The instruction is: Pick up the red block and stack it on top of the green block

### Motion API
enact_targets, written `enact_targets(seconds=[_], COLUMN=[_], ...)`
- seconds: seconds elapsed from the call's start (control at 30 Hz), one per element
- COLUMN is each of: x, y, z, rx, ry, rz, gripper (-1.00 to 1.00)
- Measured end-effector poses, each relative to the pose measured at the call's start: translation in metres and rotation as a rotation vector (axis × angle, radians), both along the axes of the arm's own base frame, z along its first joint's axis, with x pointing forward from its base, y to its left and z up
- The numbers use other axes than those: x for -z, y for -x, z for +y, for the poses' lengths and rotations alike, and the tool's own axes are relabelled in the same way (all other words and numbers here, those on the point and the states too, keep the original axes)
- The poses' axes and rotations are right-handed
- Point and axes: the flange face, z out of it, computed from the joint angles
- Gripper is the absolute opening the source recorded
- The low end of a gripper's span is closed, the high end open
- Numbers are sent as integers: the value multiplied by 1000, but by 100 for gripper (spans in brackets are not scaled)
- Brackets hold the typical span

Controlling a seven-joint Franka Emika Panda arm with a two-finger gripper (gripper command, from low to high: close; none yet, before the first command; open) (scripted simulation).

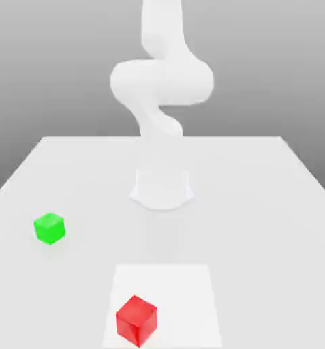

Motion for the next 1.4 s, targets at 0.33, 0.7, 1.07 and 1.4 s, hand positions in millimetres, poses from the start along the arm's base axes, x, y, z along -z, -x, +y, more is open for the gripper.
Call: enact_targets(seconds=[0.33, 0.7, 1.07, 1.4], x=[181, 390, 523, 469], y=[-94, -104, -87, -86], z=[-20, -44, -42, -45], rx=[215, 436, 510, 521], ry=[-63, -175, -226, -229], rz=[289, 588, 698, 697], gripper=[0, 0, -100, -100])
